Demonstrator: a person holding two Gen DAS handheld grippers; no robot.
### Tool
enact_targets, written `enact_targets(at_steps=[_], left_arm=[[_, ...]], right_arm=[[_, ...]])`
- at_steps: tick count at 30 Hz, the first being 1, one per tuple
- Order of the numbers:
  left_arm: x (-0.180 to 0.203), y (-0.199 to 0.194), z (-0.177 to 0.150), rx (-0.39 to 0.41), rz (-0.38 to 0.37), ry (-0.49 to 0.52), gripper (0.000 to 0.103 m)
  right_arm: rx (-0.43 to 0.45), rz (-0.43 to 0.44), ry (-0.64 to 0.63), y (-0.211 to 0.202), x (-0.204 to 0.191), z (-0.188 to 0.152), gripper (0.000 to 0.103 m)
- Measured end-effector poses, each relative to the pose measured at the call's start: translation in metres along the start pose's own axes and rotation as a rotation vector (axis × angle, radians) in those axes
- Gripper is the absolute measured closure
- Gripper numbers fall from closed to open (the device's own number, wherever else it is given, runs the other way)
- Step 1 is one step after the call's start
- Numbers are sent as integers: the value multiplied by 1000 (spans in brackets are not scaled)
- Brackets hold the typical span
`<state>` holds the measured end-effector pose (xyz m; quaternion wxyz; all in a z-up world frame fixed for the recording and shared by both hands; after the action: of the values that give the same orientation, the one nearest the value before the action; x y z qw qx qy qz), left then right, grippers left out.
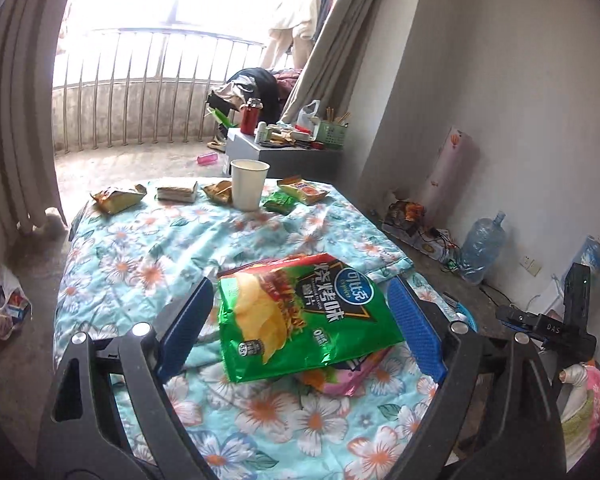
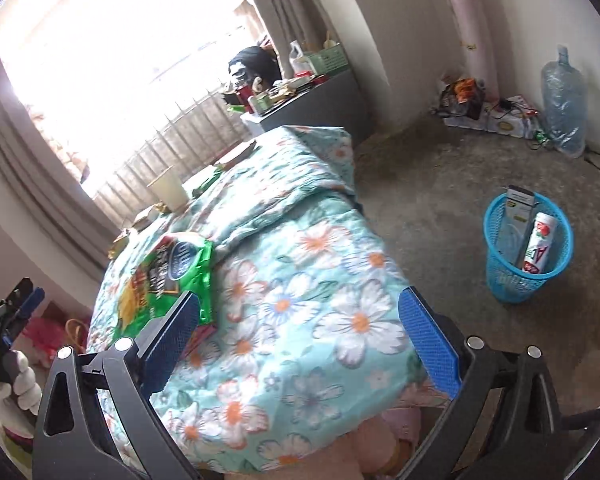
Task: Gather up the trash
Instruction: 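Return both grippers to the bed and grasp the green chip bag with the left gripper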
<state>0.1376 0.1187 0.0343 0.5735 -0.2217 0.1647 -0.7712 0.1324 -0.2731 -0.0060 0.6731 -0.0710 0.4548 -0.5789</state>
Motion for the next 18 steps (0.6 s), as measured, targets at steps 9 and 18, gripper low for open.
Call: enact_targets(at_steps=[9, 18], left_arm=[[-43, 11, -24, -24, -24, -129, 19], [-61, 79, -38, -159, -84, -284, 38]], right_arm=[[-182, 161, 45, 39, -56, -28, 18], [-220, 161, 86, 60, -59, -19, 40]])
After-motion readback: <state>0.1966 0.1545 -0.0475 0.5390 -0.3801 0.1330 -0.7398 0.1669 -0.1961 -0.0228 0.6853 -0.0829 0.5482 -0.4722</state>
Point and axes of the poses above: each gripper's, at about its wrist camera, not at the fingertips, and y roughly the way its jaws point, x to its right, z to its top, the point moved 5 cm from there along y, roughly the way its jaws point, and after that the axes turned 8 degrees about y, right-handed, at the moved point
